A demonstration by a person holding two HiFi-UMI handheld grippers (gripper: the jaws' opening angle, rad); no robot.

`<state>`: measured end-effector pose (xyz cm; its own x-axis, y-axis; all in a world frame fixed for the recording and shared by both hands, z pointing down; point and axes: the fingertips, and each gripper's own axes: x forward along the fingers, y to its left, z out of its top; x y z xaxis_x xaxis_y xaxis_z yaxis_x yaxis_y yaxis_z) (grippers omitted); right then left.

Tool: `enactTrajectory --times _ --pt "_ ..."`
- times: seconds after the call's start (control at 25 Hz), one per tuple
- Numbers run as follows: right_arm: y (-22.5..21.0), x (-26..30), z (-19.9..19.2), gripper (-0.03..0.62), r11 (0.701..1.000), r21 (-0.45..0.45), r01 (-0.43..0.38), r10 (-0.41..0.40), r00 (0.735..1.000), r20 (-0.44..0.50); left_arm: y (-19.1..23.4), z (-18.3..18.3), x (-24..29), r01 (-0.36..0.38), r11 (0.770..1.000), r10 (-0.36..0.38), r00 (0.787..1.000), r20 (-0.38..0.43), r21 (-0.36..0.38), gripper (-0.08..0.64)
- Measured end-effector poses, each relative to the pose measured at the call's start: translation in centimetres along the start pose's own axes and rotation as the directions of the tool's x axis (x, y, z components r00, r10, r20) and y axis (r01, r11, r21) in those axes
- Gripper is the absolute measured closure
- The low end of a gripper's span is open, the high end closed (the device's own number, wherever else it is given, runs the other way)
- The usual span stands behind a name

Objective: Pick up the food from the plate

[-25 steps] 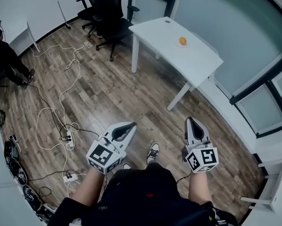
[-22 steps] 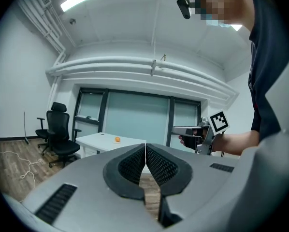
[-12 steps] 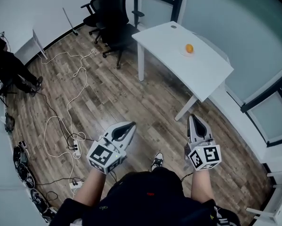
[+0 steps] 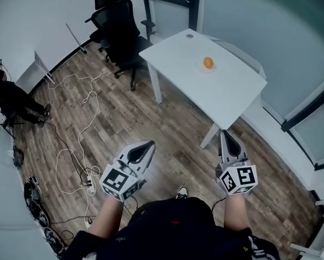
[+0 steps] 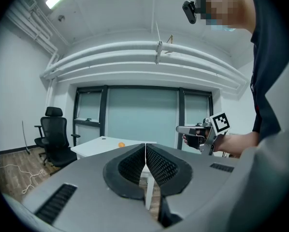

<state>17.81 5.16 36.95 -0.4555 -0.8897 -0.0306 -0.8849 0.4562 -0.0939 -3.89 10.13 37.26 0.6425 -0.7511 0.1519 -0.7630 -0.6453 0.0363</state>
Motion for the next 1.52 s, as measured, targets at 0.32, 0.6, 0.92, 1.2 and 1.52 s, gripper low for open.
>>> enactTrajectory --times 0.32,0.6,0.92,1.2,1.52 --pt "-6.3 2.8 -1.5 0.568 1.000 0.018 0.000 0.000 1.000 -0.029 -0.3 -1.1 6.9 0.021 0.998 -0.024 0.999 -0.041 -0.054 0.537" --pt "-9.2 6.3 -2.7 0.568 0.999 0.011 0.037 -0.037 0.998 -0.051 2.8 -1.5 11.8 0.058 0.996 -0.061 0.998 -0.036 -0.068 0.537" --pt "-12.0 14.9 -1.9 0.568 0.995 -0.008 0.103 -0.103 0.993 -0.050 9.8 -0.7 19.7 0.149 0.985 -0.151 0.989 -0.010 -0.090 0.537" --pt "-12.9 24.6 -2.0 0.568 0.988 -0.025 0.150 -0.151 0.984 -0.089 19.4 0.9 25.3 0.214 0.975 -0.214 0.977 -0.001 -0.062 0.537" --pt "-11.4 34.3 -1.5 0.568 0.978 -0.068 0.195 -0.202 0.973 -0.114 29.1 2.2 29.5 0.283 0.958 -0.282 0.959 0.016 -0.047 0.537"
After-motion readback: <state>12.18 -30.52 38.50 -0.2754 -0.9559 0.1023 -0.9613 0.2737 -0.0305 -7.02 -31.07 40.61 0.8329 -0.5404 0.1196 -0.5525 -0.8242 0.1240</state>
